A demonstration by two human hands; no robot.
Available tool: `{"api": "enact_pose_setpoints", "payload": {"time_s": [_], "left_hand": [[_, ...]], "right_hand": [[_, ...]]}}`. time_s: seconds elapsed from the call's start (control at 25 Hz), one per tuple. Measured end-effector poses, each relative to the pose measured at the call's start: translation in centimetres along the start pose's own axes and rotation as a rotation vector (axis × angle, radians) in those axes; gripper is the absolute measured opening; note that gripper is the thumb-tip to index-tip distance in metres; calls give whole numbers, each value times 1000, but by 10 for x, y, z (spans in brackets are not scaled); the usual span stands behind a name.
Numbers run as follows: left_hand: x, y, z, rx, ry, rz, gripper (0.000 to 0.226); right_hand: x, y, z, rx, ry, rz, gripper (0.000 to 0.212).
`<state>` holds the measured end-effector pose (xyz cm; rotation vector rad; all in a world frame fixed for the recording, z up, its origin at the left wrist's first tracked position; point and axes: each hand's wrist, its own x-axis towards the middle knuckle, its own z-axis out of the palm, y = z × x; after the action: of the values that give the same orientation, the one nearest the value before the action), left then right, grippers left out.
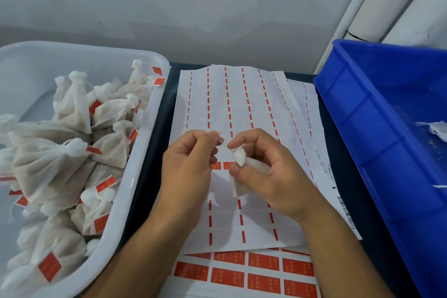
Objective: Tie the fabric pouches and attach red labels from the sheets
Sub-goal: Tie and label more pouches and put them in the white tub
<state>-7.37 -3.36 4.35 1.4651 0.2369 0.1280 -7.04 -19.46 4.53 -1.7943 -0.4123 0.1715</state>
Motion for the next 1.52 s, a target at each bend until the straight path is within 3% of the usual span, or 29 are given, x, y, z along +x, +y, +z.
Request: {"api": "enact_pose_setpoints", "payload": {"time_s": [0.28,0.56,0.76,0.88,1.04,1.24,1.32,1.44,1.52], "left_hand": [[3,0,-3,31,-60,36,30],[-3,-2,0,54,79,170,24],[2,-1,-5,29,-15,104,28],[3,1,-3,27,-4,100,26],[7,4,-5,23,64,113,19],[8,2,-4,-16,88,118,16],[9,-1,-5,8,92,130,14],[13,-8,-6,118,99,156,24],[11,-12,-7,301,137,299,29]], "right_hand": [[-1,0,6,-219,-55,-65,30],[1,6,3,-320,5,-81,19],[-1,1,-3,-177,-24,-56,43],[4,9,-16,-187,234,63,39],[4,27,-43,-448,575,301,33],[-8,35,-81,-671,603,513,42],[-11,35,-88,-655,615,544,45],[-13,36,-91,-627,622,534,46],[-12,38,-90,-637,608,527,45]]}}
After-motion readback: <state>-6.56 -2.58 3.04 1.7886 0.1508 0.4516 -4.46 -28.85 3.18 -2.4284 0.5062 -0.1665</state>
